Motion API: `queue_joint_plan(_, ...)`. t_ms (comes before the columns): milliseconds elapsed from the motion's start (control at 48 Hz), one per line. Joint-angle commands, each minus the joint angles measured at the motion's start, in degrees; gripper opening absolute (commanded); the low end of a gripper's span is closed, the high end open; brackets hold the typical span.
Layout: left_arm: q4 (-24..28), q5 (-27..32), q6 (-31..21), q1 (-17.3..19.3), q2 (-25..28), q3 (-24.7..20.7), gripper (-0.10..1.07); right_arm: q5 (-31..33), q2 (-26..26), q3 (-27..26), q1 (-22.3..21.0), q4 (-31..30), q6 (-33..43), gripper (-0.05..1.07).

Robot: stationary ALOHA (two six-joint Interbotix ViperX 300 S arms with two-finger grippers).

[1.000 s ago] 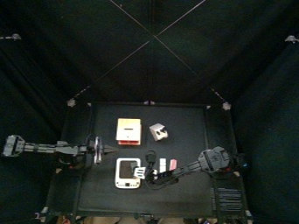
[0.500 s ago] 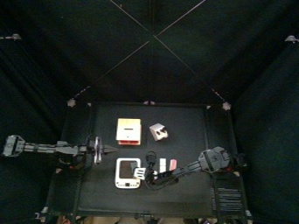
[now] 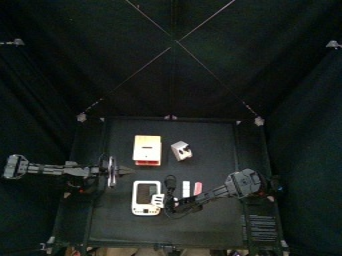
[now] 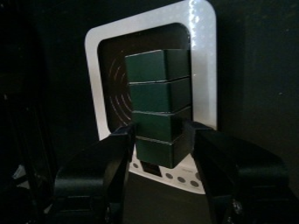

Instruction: Put green sushi roll on stove to cut

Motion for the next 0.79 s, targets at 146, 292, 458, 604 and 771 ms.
queue_joint_plan(146, 0.09, -0.26, 0.09, 0.09, 0.09, -0.62, -0.02, 0.79, -2.37, -0.35, 0.09, -0.35, -1.05, 0.82)
queue_joint_plan(292, 0.18, -0.26, 0.18, 0.09, 0.09, -0.62, -0.02, 2.29, -4.13, 0.79, 0.18, -0.97, -1.58, 0.82)
queue_joint_plan(458, 0.0, -0.26, 0.09, 0.09, 0.09, -0.62, -0.02, 2.72, -7.65, 4.48, 0.26, -2.64, -1.58, 0.82)
queue_joint_plan(604, 0.0, -0.26, 0.18, 0.53, 0.09, -0.62, -0.02, 2.64, -11.34, 8.61, 0.26, -4.92, -1.76, 0.82)
queue_joint_plan(771, 0.09, -0.26, 0.18, 0.88, 0.09, -0.62, -0.02, 2.02, -16.79, 14.06, 0.18, -8.7, -1.67, 0.82)
